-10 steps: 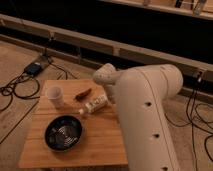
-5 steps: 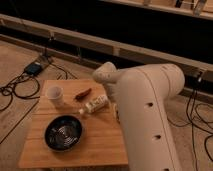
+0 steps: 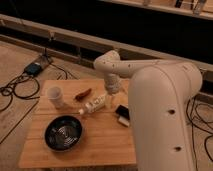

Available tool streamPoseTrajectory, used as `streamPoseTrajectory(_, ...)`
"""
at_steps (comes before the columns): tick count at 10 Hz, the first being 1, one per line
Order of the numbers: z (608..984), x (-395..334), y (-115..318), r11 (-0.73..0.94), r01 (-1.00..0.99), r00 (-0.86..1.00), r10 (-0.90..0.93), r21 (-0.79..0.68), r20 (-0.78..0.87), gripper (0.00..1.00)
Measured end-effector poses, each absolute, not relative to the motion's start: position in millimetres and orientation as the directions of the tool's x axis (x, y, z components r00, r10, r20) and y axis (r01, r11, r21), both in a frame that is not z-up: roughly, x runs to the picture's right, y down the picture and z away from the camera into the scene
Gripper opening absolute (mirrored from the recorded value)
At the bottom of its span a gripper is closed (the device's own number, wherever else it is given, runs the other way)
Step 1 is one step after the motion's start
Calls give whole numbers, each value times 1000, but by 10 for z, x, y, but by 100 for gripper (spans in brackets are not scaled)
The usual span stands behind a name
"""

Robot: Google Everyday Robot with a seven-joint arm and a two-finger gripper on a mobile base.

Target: Place the eraser on the white sponge

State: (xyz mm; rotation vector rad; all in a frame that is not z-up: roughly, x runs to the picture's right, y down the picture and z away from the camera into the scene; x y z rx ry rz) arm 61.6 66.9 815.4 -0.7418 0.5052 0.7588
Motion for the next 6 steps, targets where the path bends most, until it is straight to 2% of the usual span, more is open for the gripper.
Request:
streamPoseTrajectory(2,7965,491,535,437,-794,605,508,-423,-613,80)
streamPoseTrajectory(6,7959,453,526,434,-794,606,513,-425,-608,80)
